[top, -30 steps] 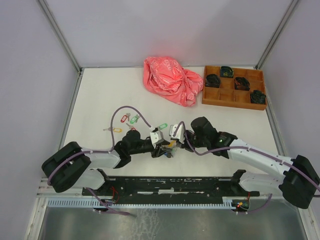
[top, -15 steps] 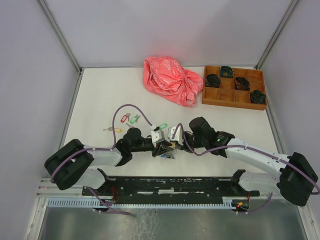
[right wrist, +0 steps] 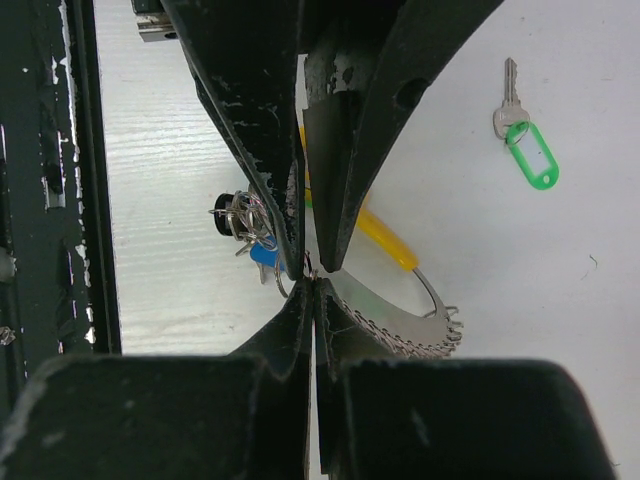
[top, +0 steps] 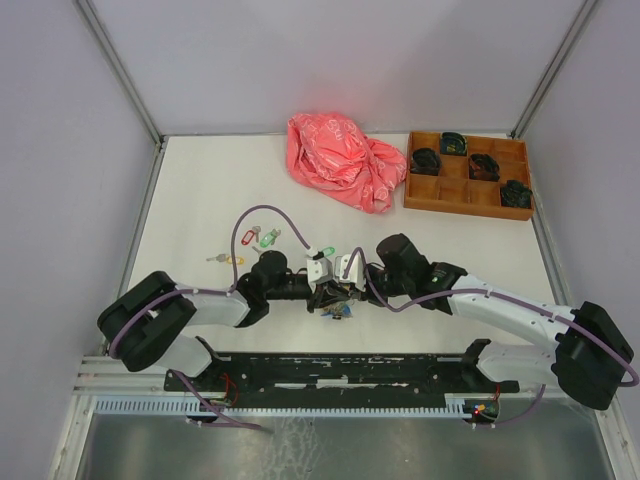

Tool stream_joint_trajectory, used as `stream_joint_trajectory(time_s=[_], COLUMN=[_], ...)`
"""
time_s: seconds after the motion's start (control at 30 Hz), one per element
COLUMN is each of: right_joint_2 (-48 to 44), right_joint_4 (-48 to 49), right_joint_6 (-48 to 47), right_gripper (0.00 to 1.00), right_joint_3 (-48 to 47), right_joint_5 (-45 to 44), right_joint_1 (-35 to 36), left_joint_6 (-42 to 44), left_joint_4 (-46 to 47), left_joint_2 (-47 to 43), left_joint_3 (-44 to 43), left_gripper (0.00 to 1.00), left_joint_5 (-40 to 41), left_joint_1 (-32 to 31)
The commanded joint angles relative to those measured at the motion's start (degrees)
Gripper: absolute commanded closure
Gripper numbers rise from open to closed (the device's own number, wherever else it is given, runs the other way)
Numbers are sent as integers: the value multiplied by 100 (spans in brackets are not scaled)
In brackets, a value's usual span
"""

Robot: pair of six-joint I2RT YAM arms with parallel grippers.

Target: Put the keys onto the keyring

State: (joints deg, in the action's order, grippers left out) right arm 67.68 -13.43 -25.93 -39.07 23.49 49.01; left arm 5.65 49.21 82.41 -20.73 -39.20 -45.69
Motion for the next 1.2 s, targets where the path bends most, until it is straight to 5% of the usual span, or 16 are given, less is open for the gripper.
stream_joint_trajectory(time_s=[0.0,0.53,0.83,1.17], right_joint_2=[-103,-210,-174,-829], right_joint_4=[398,471,464,429], right_joint_6=[-90,-80,-48,899], right_gripper=[99,99,99,61], right_joint_3=[-174,-141,-114,175], right_joint_5=[112,16,112,-684], right_joint_1=[12,12,12,12], left_joint_6=[-66,-206,-212,325], left_joint_4=[89,-78,-52,-459], left_joint_2=[49,78,-44,-467], left_joint_3=[-197,-221,-270,-203], left_gripper=[75,75,97,97], left_joint_5=[-153,11,-89,623], left_joint_1=[26,108,128,114])
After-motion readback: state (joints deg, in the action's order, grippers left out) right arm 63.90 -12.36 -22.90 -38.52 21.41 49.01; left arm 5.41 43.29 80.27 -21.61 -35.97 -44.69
